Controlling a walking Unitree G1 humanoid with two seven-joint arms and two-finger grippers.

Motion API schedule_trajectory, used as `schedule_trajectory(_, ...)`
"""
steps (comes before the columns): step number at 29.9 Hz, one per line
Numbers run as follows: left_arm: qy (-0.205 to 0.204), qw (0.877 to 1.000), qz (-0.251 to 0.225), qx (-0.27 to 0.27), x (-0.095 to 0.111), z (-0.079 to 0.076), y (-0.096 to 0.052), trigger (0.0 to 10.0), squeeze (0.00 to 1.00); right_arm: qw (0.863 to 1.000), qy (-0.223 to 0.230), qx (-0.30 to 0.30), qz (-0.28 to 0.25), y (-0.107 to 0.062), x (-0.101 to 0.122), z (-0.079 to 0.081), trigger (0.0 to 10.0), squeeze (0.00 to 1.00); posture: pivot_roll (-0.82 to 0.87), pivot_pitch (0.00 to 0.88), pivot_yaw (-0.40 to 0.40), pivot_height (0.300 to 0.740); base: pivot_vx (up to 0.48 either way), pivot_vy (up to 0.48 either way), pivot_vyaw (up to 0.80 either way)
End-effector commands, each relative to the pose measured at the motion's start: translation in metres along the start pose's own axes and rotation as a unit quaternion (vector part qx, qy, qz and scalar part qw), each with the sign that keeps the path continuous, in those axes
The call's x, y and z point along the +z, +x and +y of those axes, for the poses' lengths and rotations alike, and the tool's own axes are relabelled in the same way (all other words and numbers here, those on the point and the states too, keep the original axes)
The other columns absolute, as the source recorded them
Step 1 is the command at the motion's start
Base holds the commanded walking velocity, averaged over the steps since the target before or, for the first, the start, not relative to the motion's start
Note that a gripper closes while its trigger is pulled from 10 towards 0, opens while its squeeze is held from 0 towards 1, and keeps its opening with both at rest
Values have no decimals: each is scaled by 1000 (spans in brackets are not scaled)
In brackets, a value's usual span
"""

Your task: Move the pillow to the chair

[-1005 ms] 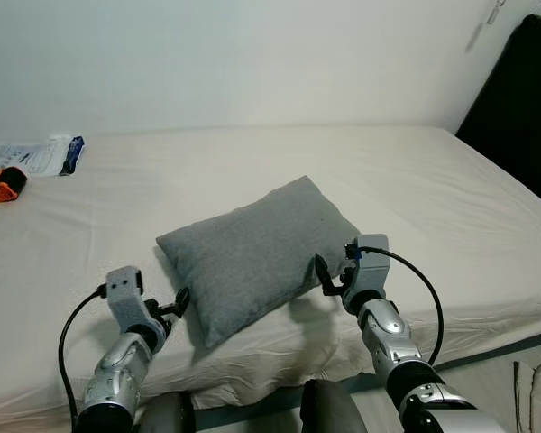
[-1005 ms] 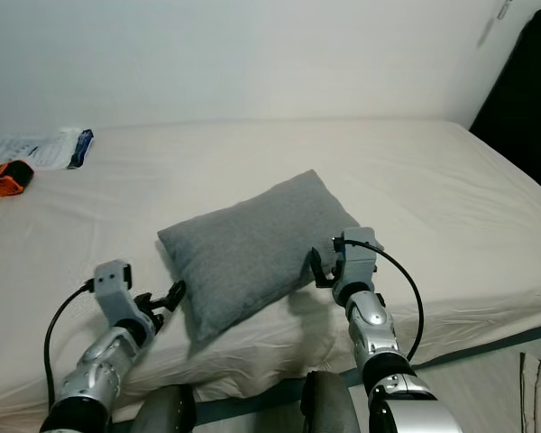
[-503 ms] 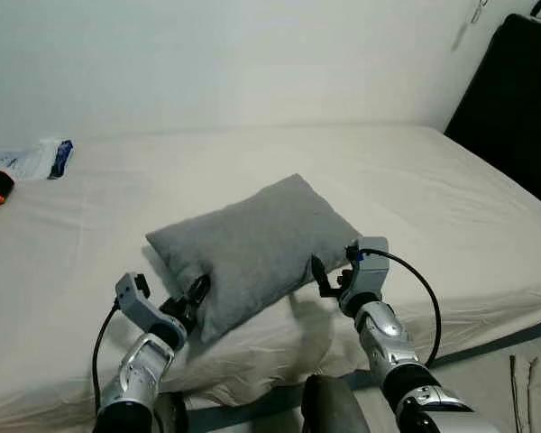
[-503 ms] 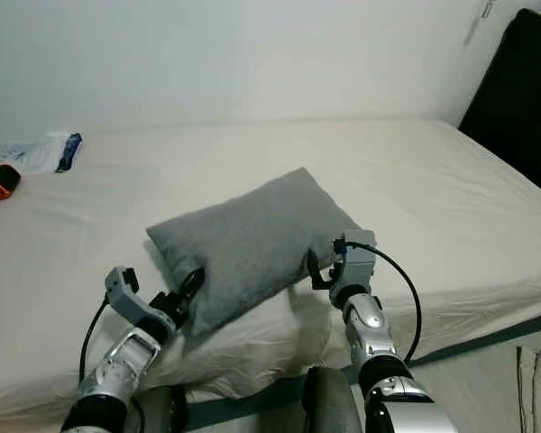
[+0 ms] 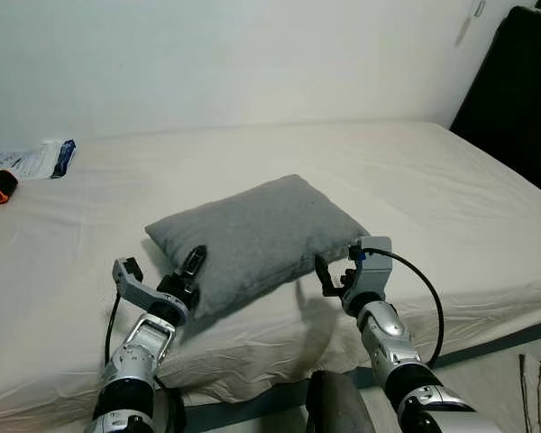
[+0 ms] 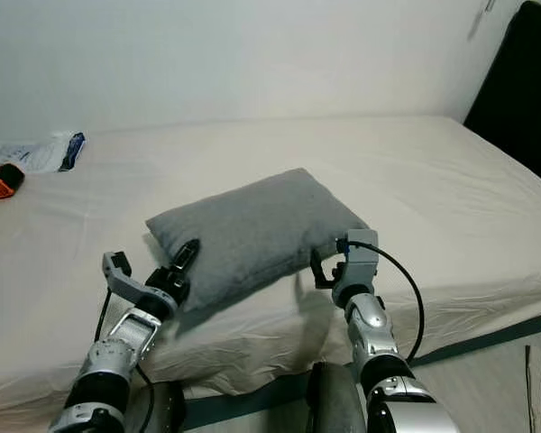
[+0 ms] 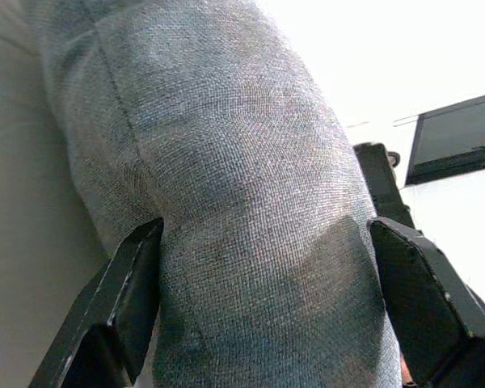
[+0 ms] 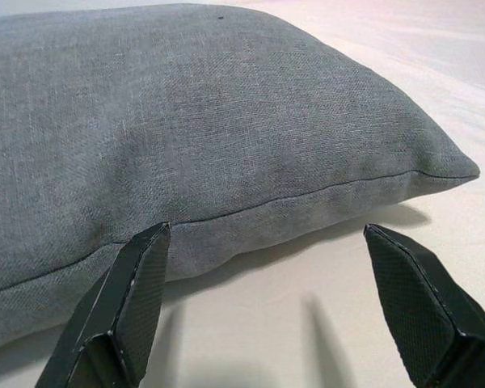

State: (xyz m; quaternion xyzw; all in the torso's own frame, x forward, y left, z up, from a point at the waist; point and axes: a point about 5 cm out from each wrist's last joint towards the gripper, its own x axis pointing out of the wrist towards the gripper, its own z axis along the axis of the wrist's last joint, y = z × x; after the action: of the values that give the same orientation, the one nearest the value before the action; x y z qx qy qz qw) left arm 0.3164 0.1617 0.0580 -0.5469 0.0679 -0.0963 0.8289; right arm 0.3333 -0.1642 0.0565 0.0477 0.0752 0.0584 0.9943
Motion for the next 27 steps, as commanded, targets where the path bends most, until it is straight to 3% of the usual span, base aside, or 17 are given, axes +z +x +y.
schedule_trajectory(1, 6, 999, 19, -28, -3, -12, 8, 10000, 0, 1000, -3, 0, 0, 1, 2, 0, 10000, 0, 13, 0, -93, 538, 0, 0, 0)
schedule_trajectory(14, -35, 999, 0, -7, 9, -6, 11, 10000, 0, 1000, -14, 4, 27, 1, -4, 1, 10000, 0, 11, 0, -90, 538, 0, 0, 0)
schedule_trajectory(15, -7, 1000, 21, -4, 7, -8, 13, 10000, 0, 999, -14, 4, 28, 1, -5, 1, 10000, 0, 15, 0, -89, 538, 0, 0, 0)
schedule_trajectory(16, 57, 996, 64, -3, -2, -11, 15, 10000, 0, 999, -15, 5, 30, 1, -5, 1, 10000, 0, 18, 0, -88, 538, 0, 0, 0)
schedule_trajectory(17, 57, 996, 64, -3, -2, -11, 15, 10000, 0, 999, -15, 5, 30, 1, -5, 1, 10000, 0, 18, 0, -88, 538, 0, 0, 0)
schedule_trajectory(18, 134, 985, 110, -12, -14, -16, 17, 10000, 0, 999, -15, 5, 32, 1, -6, 1, 10000, 0, 17, 0, -87, 538, 0, 0, 0)
schedule_trajectory(19, 185, 972, 145, -22, -26, -21, 18, 10000, 0, 999, -15, 4, 34, 1, -6, 2, 10000, 0, 17, 0, -86, 538, 0, 0, 0)
schedule_trajectory(20, 211, 963, 163, -29, -33, -24, 19, 10000, 0, 999, -16, 4, 35, 1, -6, 2, 10000, 0, 17, 0, -86, 538, 0, 0, 0)
schedule_trajectory(24, 206, 962, 174, -46, -42, -34, 23, 10000, 0, 999, -16, 3, 39, 1, -7, 2, 10000, 0, 19, 0, -88, 538, 0, 0, 0)
schedule_trajectory(27, 234, 952, 189, -54, -50, -40, 27, 10000, 0, 999, -17, 3, 41, 2, -7, 2, 10000, 0, 18, 0, -89, 538, 0, 0, 0)
